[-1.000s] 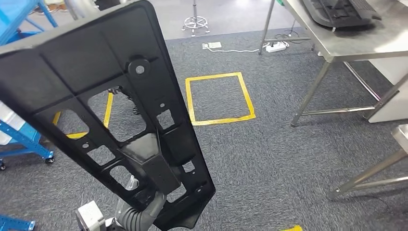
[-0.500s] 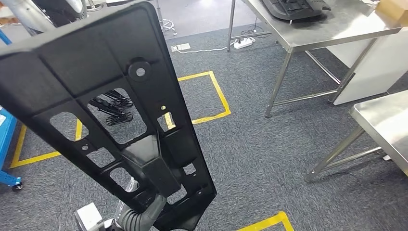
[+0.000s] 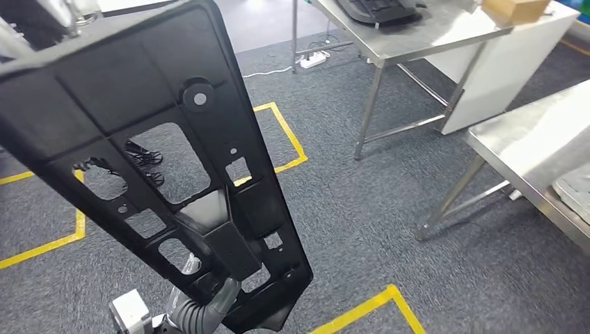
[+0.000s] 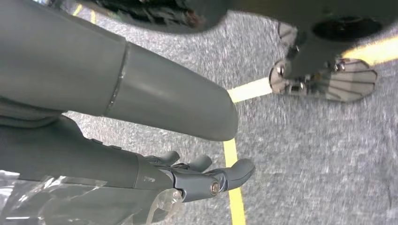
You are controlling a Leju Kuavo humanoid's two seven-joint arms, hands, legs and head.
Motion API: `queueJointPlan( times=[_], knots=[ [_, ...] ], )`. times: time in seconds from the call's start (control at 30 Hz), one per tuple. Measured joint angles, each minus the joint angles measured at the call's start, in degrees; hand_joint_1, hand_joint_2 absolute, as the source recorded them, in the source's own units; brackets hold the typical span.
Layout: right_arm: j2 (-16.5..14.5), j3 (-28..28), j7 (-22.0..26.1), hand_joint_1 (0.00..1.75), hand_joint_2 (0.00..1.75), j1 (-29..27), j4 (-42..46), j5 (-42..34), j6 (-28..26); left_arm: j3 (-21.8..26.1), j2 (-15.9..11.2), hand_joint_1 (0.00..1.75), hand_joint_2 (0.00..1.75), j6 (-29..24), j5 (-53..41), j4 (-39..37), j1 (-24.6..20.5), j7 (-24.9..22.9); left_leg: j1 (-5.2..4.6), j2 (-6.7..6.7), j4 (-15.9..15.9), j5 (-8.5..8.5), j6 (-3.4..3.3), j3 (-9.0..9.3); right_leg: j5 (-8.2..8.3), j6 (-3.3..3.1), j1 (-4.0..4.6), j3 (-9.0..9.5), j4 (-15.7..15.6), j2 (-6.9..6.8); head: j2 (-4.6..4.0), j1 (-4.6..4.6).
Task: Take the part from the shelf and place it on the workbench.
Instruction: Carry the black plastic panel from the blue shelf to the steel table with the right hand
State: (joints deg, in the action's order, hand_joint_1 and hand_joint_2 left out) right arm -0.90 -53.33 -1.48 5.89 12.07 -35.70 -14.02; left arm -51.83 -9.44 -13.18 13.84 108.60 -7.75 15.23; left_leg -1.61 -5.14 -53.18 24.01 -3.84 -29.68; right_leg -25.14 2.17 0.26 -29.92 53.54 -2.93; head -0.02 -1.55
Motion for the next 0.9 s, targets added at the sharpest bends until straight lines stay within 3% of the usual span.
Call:
queueJointPlan(
  times=[0.07, 0.13, 0.17, 0.23, 0.3, 0.33, 0.37, 0.47, 0.53, 0.57, 0.6, 0.67, 0.73, 0.8, 0.83, 0.87, 0.9],
  knots=[
    [0.13, 0.01, -0.01, 0.0, 0.0, -0.07, -0.01, 0.08, -0.02, -0.02, 0.06, 1.75, 1.75, 0.02, -0.01, -0.02, -0.07, 0.01, -0.03, -0.89, -0.07, 0.07, 0.39, 0.01, 0.41, -0.58, 0.07, -0.13, -0.26, 0.88, 0.0, -0.04],
    [0.19, 0.02, -0.05, 0.0, 0.0, -0.07, -0.01, 0.08, -0.03, -0.02, 0.1, 1.75, 1.75, 0.07, 0.04, -0.01, -0.14, 0.03, 0.16, 0.1, -1.53, 1.21, 1.02, -0.4, 0.93, -1.03, -0.36, -0.12, -0.68, 1.84, -0.01, -0.04],
    [0.19, 0.02, -0.06, 0.0, 0.0, -0.03, -0.01, 0.06, -0.03, -0.01, 0.1, 1.75, 1.75, 0.09, 0.09, -0.01, -0.15, 0.05, 0.38, 1.29, -3.85, 2.71, 1.43, -1.29, 1.2, -1.23, -0.65, -0.13, -0.86, 2.32, -0.01, 0.01],
    [0.19, 0.02, -0.06, 0.0, 0.0, 0.04, -0.01, 0.06, -0.02, 0.01, 0.09, 1.75, 1.75, 0.09, 0.16, -0.02, -0.01, 0.05, 1.21, 3.72, -12.01, 7.0, 2.25, -4.73, 1.55, -1.45, -0.89, -0.53, -0.89, 3.32, 0.0, 0.12],
    [0.18, 0.02, -0.05, 0.0, 0.0, 0.02, -0.01, 0.02, 0.0, 0.01, 0.09, 1.75, 1.75, 0.09, 0.2, -0.04, 0.15, 0.01, 2.02, 4.33, -18.24, 9.22, 2.97, -7.41, 1.85, -1.32, -1.03, -0.91, -0.85, 4.61, 0.0, 0.14],
    [0.18, 0.02, -0.05, 0.0, 0.0, 0.0, -0.01, -0.04, 0.01, 0.01, 0.09, 1.75, 1.75, 0.1, 0.2, -0.04, 0.16, 0.01, 2.39, 4.41, -18.06, 8.64, 3.29, -7.19, 1.98, -1.13, -1.16, -1.02, -0.83, 5.32, 0.0, 0.15],
    [0.18, 0.02, -0.05, 0.0, 0.0, -0.01, -0.01, -0.1, 0.01, 0.01, 0.09, 1.75, 1.75, 0.12, 0.2, -0.04, 0.16, 0.01, 2.76, 4.57, -15.22, 6.97, 3.61, -5.7, 2.08, -0.91, -1.33, -1.06, -0.79, 6.04, 0.0, 0.15],
    [0.21, 0.02, -0.05, 0.0, 0.0, 0.1, -0.01, -0.2, 0.0, 0.01, 0.09, 1.75, 1.75, 0.15, 0.19, -0.04, 0.13, 0.01, 3.58, 7.23, -2.54, 1.91, 4.28, 0.37, 2.29, 0.2, -1.65, -1.48, -0.46, 8.01, -0.01, 0.16],
    [0.25, 0.02, -0.02, 0.0, 0.0, 0.08, -0.01, -0.2, -0.01, 0.01, 0.09, 1.75, 1.75, 0.15, 0.2, -0.04, 0.13, 0.01, 3.3, 8.34, -0.18, 1.48, 3.88, 1.09, 2.57, 1.15, -1.77, -2.09, -0.43, 8.96, -0.01, 0.1],
    [0.26, 0.02, -0.01, 0.0, 0.0, -0.03, -0.01, -0.21, -0.01, 0.01, 0.09, 1.75, 1.75, 0.15, 0.2, -0.04, 0.1, 0.01, 3.12, 8.0, -0.27, 1.3, 3.38, 0.92, 2.78, 1.58, -1.97, -2.32, -0.56, 9.35, -0.01, 0.04],
    [0.26, 0.01, 0.0, 0.0, 0.0, -0.19, -0.02, -0.22, -0.01, 0.01, 0.1, 1.75, 1.75, 0.15, 0.21, -0.04, 0.05, 0.01, 3.0, 7.55, -0.25, 1.11, 2.88, 0.86, 2.75, 1.91, -2.17, -2.5, -0.42, 9.19, -0.01, 0.03],
    [0.27, 0.0, -0.01, 0.0, 0.0, -0.31, -0.02, -0.24, -0.01, 0.01, 0.12, 1.75, 1.75, 0.16, 0.2, -0.04, -0.02, 0.02, 2.92, 6.49, -0.05, 0.72, 1.78, 0.84, 0.77, 2.2, -2.25, -3.97, 2.71, 6.77, -0.01, -0.1],
    [0.25, -0.01, -0.02, 0.0, 0.0, -0.21, -0.01, -0.23, 0.0, 0.01, 0.13, 1.75, 1.75, 0.17, 0.2, -0.04, 0.04, 0.04, 2.64, 5.25, -0.01, 0.59, 1.16, 0.7, -3.47, 2.21, -2.11, -7.59, 10.62, 4.08, -0.01, -0.26],
    [0.23, -0.01, -0.01, 0.0, 0.0, -0.15, 0.0, -0.23, 0.01, 0.01, 0.13, 1.75, 1.75, 0.17, 0.21, -0.04, 0.12, 0.03, 2.27, 3.9, -0.04, 0.58, 1.0, 0.51, -6.24, 2.27, -2.06, -10.89, 17.87, 3.61, -0.01, -0.31],
    [0.22, -0.01, 0.0, 0.0, 0.0, -0.15, 0.0, -0.24, 0.01, 0.01, 0.13, 1.75, 1.75, 0.17, 0.21, -0.04, 0.13, 0.03, 2.14, 3.24, -0.05, 0.58, 0.97, 0.48, -6.04, 2.25, -2.05, -11.02, 18.51, 3.53, -0.01, -0.31],
    [0.22, -0.01, -0.01, 0.0, 0.0, -0.16, 0.0, -0.25, 0.02, 0.01, 0.13, 1.75, 1.75, 0.17, 0.21, -0.04, 0.12, 0.03, 2.05, 2.65, -0.07, 0.61, 0.99, 0.49, -4.83, 2.18, -2.04, -9.84, 16.62, 3.32, 0.0, -0.31],
    [0.22, -0.01, -0.02, 0.0, 0.0, -0.18, -0.01, -0.25, 0.02, 0.01, 0.13, 1.75, 1.75, 0.18, 0.22, -0.04, 0.11, 0.03, 1.99, 2.1, -0.08, 0.66, 1.04, 0.56, -2.98, 2.07, -2.01, -7.57, 12.62, 2.75, 0.0, -0.31]
  ],
)
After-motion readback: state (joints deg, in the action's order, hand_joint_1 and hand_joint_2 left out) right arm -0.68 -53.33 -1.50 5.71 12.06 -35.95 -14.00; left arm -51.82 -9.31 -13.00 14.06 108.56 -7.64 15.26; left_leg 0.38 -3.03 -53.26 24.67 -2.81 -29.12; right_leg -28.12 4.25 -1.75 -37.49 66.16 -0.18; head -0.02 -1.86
